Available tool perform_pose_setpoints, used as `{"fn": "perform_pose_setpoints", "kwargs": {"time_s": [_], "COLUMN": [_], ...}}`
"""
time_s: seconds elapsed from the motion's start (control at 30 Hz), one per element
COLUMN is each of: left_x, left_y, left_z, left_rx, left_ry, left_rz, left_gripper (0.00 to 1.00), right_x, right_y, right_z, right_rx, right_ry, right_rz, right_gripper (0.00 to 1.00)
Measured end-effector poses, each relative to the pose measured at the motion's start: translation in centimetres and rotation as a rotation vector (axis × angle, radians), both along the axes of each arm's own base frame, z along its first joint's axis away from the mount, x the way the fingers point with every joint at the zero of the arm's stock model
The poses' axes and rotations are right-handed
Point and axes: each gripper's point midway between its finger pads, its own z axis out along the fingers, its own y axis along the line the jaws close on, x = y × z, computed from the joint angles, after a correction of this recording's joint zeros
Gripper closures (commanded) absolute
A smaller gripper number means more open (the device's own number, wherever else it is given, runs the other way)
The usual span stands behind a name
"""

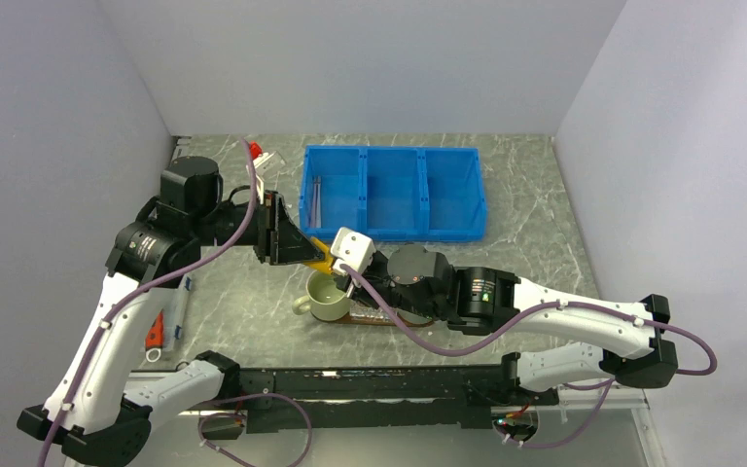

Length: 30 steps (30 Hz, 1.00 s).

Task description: Prepare toiletry sets of a toothbrush and toothpaste on the tray

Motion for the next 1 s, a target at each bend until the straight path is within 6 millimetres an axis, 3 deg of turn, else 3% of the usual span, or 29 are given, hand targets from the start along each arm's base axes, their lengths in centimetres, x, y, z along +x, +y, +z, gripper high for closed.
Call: {"fn": "perform_pose_setpoints", "kwargs": {"time_s": [0.27, 0.77, 0.83, 1.0], "left_x": [-0.13, 0.3, 0.3, 0.42], "left_y": [-0.17, -0.1, -0.1, -0.05], "left_z": [0.79, 0.54, 0.55, 0.43], "left_rx": [-0.036, -0.04, -0.04, -0.033], "left_ry": [-0.013, -0.02, -0.022, -0.034], "left_rz": [-0.012, 0.0, 0.0, 0.003], "left_gripper": [0.62, 1.0, 1.0, 1.0], "right_x": [0.19, 0.23, 0.25, 0.26], "right_y": [-0.33, -0.45, -0.46, -0.48], "right_z": [0.35, 0.63, 0.63, 0.61], "right_rx": [0.011, 0.028, 0.029, 0.031], "right_ry": [-0.001, 0.009, 0.009, 0.014], "right_rz": [-0.018, -0.034, -0.037, -0.041], "right_gripper": [0.85, 0.85, 0.82, 0.62]}}
